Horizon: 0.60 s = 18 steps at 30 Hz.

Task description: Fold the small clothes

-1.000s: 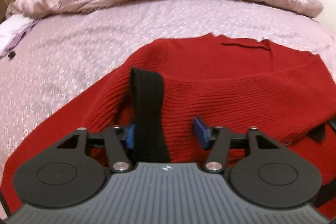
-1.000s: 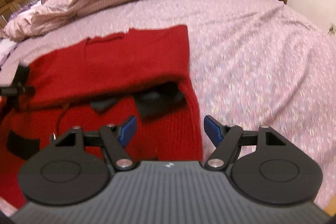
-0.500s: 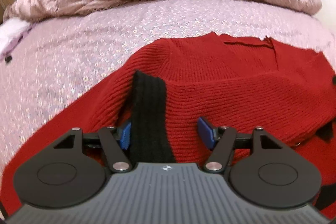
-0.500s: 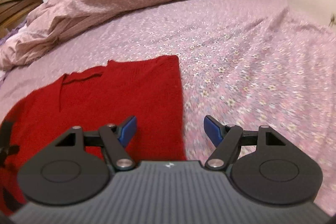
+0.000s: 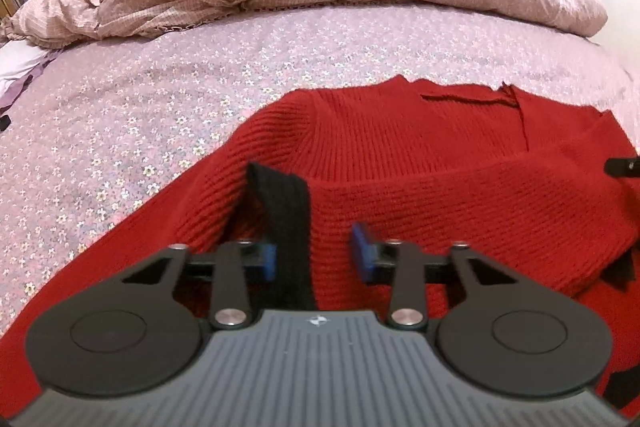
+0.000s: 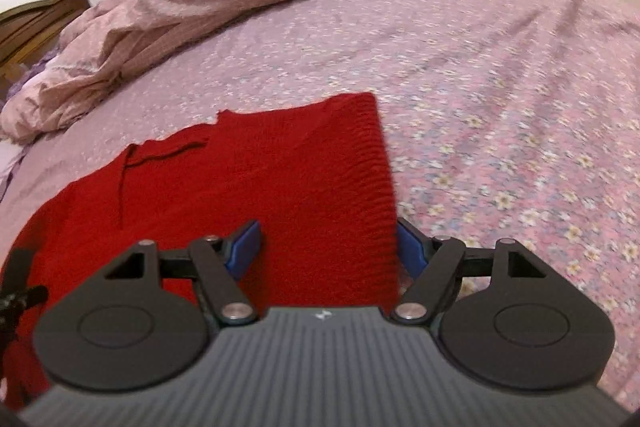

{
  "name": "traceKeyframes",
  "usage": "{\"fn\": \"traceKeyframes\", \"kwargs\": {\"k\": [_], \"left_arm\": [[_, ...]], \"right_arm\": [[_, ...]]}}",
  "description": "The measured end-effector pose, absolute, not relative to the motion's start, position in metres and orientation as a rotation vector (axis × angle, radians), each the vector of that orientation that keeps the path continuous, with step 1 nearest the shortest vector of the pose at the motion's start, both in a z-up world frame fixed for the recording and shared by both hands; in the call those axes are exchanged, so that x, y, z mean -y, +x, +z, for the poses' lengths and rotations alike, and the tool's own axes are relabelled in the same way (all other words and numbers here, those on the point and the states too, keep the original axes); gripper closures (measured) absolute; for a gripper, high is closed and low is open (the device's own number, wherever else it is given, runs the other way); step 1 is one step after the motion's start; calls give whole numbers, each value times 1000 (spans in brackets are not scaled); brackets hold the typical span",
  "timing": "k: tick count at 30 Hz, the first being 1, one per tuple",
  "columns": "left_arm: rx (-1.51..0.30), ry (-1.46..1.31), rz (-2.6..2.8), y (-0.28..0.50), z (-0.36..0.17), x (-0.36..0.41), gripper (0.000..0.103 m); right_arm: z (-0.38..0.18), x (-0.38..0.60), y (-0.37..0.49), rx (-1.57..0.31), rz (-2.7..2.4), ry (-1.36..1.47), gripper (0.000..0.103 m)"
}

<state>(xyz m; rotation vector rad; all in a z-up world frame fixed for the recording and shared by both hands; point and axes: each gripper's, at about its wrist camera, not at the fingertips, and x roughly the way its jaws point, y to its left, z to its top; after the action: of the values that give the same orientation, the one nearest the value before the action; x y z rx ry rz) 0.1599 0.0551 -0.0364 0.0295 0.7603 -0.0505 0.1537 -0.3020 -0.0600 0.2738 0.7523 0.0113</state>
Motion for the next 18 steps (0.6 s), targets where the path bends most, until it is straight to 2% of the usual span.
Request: {"fn": "traceKeyframes", "kwargs": {"k": [1,2,3,6,11,14,18], "left_arm": [[-753,22,-39,160,-34,-56,82],[-747,9,-32,160,-31,-57,88],[-734,-15,-35,159,-27,-59,90],[-702,-54,-34,161,-13,-62,93],[-646,-29,-39,173,-1,-56,93],[-648,6,-28,186,-6,-53,93],[-744,22,-2,206,-28,-56,92]], "right_arm": [[-60,301,154,-748,15,264,36],[-59,300,152,-737,12,251,51],[-58,301,151,-726,5,240,65],[-51,308,143,-664,8,247,84],[-43,324,134,-571,-51,291,86],[-45,330,137,-529,-160,235,100],[-48,351,141,-561,-148,308,100]]}}
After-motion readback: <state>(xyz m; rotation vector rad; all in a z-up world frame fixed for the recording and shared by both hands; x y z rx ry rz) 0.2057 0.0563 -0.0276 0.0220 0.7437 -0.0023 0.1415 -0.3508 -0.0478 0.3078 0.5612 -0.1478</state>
